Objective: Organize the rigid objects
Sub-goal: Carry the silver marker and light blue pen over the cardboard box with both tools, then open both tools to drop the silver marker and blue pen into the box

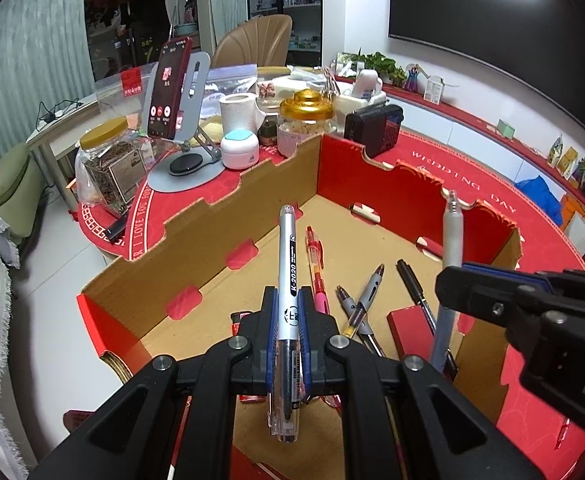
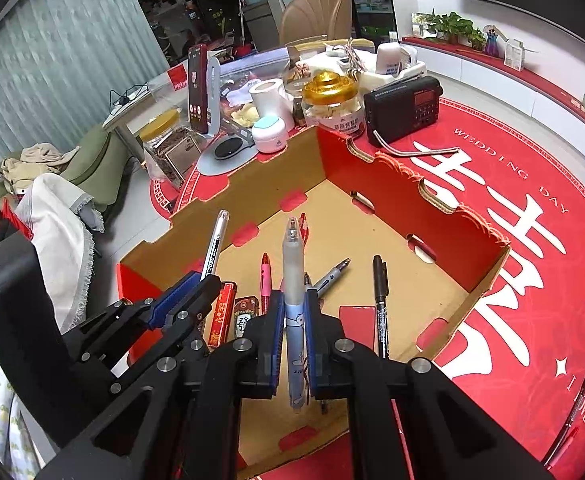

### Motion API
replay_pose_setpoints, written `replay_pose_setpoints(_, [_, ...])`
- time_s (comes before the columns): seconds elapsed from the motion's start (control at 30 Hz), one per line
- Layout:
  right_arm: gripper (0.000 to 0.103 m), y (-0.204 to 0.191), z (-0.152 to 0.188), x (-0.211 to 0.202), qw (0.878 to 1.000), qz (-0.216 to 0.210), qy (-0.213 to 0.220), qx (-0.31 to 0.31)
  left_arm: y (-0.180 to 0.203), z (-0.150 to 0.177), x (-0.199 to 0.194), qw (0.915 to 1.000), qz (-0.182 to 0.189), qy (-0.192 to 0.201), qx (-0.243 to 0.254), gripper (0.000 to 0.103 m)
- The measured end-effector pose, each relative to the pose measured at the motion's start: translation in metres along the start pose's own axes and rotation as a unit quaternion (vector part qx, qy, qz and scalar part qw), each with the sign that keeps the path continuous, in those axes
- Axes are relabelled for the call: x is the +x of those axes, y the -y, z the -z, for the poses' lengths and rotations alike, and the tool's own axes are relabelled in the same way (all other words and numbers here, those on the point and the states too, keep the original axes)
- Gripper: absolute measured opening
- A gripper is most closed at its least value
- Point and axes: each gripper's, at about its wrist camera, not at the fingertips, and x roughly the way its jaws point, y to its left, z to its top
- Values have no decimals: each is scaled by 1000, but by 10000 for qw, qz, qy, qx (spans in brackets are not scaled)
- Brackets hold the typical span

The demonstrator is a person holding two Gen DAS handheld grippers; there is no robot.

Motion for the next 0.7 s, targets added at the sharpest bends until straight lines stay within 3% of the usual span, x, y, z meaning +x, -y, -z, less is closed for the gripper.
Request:
replay_pose_setpoints(0.23, [11,7,5,25,9995,55,-290,109,3,3,12,9993,100,-331,119,11])
replay_pose_setpoints(0.3, [11,9,7,32,9991,78,-397,104,5,3,13,9991,64,-356,223,18])
replay_pose_setpoints(0.47, [11,21,10,33,9986,133,-464,228,-2,1,8,9993,-212,-286,138,82])
replay_pose_setpoints(0.5, [11,24,10,32,9983,148,-500,256,-5,0,7,9993,-244,-281,84,84])
replay_pose_setpoints(0.57, [24,29,11,29,9978,140,-554,337,-9,-1,7,9990,-338,-279,5,85])
replay_pose_setpoints(0.63, [60,33,11,22,9978,262,-451,412,-14,-2,7,9989,-369,-299,-63,92])
replay_pose_setpoints(0.67, [65,33,11,13,9986,231,-251,395,-16,-2,5,9989,-330,-300,-116,103])
replay_pose_setpoints(0.7, [85,32,10,5,9989,258,-95,388,-18,-3,2,9991,-292,-225,-188,103])
